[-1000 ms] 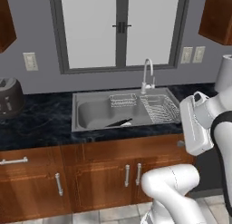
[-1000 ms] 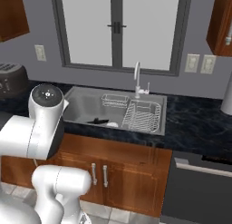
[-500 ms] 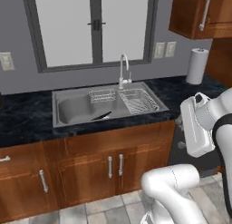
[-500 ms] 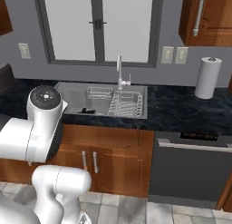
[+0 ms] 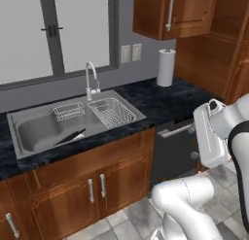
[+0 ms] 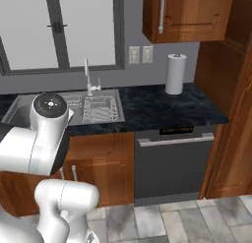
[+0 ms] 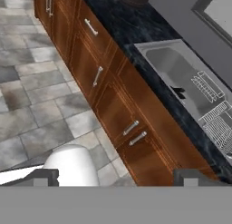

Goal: Move the pot and pan from the stove into the sink.

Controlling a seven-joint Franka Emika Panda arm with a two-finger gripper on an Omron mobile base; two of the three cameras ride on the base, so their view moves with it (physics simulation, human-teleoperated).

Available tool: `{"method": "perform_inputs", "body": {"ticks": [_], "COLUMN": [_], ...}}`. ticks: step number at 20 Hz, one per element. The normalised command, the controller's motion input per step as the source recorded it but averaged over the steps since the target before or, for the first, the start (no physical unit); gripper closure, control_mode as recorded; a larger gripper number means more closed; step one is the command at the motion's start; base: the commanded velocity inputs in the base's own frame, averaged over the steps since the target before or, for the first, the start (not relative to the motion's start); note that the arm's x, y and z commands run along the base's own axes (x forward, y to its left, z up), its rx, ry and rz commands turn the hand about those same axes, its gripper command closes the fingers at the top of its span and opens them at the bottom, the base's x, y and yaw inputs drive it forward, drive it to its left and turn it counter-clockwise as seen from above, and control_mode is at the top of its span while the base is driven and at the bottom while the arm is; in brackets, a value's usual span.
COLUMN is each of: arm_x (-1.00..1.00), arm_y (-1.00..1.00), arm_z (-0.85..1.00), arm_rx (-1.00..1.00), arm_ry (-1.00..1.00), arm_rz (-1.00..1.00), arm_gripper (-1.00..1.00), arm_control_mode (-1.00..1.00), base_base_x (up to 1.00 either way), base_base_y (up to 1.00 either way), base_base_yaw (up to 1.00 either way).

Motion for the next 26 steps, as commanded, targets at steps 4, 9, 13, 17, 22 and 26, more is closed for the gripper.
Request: {"method": "perform_inputs", "body": {"ticks": [4, 9, 13, 17, 22, 26], "arm_x": [0.0, 0.0, 0.0, 0.0, 0.0, 0.0], "arm_y": [0.0, 0.0, 0.0, 0.0, 0.0, 0.0], "arm_z": [0.0, 0.0, 0.0, 0.0, 0.0, 0.0], "arm_rx": [0.0, 0.0, 0.0, 0.0, 0.0, 0.0], "arm_ry": [0.0, 0.0, 0.0, 0.0, 0.0, 0.0], "arm_rz": [0.0, 0.0, 0.0, 0.0, 0.0, 0.0], "arm_gripper": [-1.0, -1.0, -1.0, -1.0, -1.0, -1.0], "arm_control_mode": [1.0, 1.0, 1.0, 1.0, 1.0, 1.0], "base_base_x": [0.0, 0.0, 0.0, 0.0, 0.0, 0.0], "base_base_y": [-0.12, -0.1, -0.1, -0.1, -0.1, -0.09], "base_base_yaw": [-0.5, -0.5, -0.5, -0.5, -0.5, -0.5]}}
